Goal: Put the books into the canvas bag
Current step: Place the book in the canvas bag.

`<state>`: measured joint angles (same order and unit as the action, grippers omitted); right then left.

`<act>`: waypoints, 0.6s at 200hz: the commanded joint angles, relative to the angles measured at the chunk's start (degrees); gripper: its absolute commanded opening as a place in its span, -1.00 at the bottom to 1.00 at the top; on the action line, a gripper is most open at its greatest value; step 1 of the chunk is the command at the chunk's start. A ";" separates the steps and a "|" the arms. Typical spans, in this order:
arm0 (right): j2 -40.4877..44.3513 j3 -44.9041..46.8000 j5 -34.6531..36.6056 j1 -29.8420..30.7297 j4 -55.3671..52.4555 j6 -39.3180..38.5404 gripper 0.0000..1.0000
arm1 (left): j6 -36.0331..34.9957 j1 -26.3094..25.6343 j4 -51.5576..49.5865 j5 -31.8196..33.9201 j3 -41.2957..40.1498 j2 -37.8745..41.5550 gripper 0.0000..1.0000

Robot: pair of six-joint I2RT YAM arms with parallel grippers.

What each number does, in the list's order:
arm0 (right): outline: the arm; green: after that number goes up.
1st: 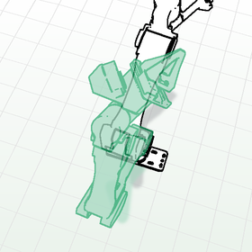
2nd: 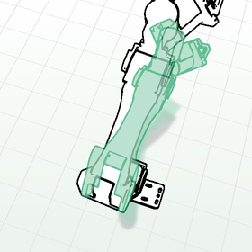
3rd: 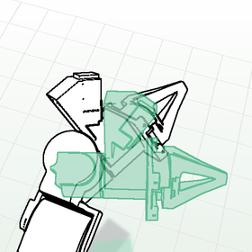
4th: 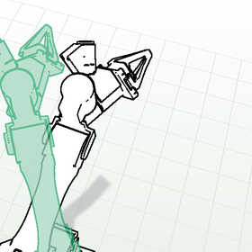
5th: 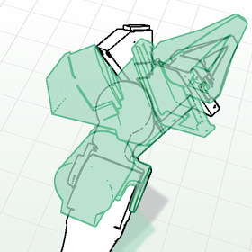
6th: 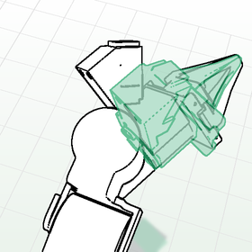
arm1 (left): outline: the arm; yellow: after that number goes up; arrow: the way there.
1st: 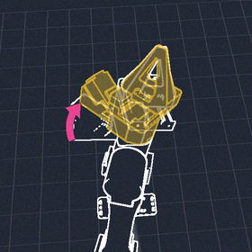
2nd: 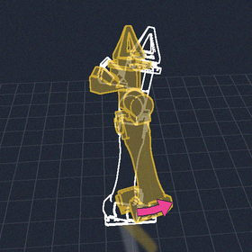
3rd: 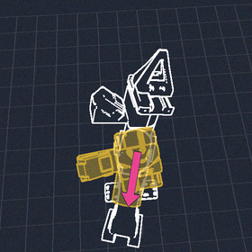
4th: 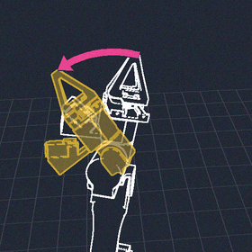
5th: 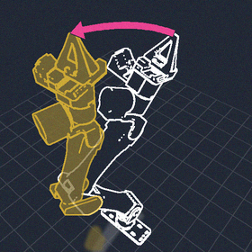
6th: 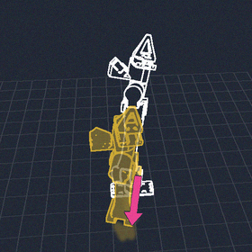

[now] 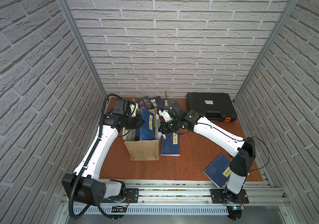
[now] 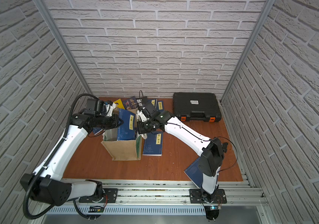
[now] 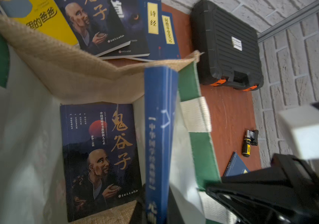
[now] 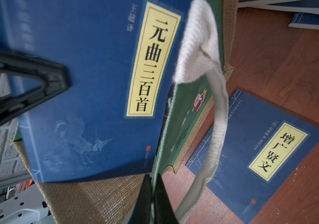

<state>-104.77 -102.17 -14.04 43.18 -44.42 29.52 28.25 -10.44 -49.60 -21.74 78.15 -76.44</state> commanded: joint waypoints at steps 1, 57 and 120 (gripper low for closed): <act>0.89 -1.11 -0.28 -0.45 1.20 -1.48 -0.89 | -0.89 2.23 2.03 -3.88 -1.33 -1.85 -1.00; 0.18 -0.95 -0.80 -0.46 1.34 -1.05 -0.89 | -2.51 2.36 7.28 -8.00 -3.98 -9.30 -1.00; -0.34 -0.76 -0.56 -0.41 0.67 -0.51 -0.88 | -6.11 2.87 4.91 -1.65 -4.93 -16.08 -0.96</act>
<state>-104.90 -102.17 -14.11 43.00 -44.38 29.52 24.62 -8.21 -44.84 -26.92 73.69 -91.13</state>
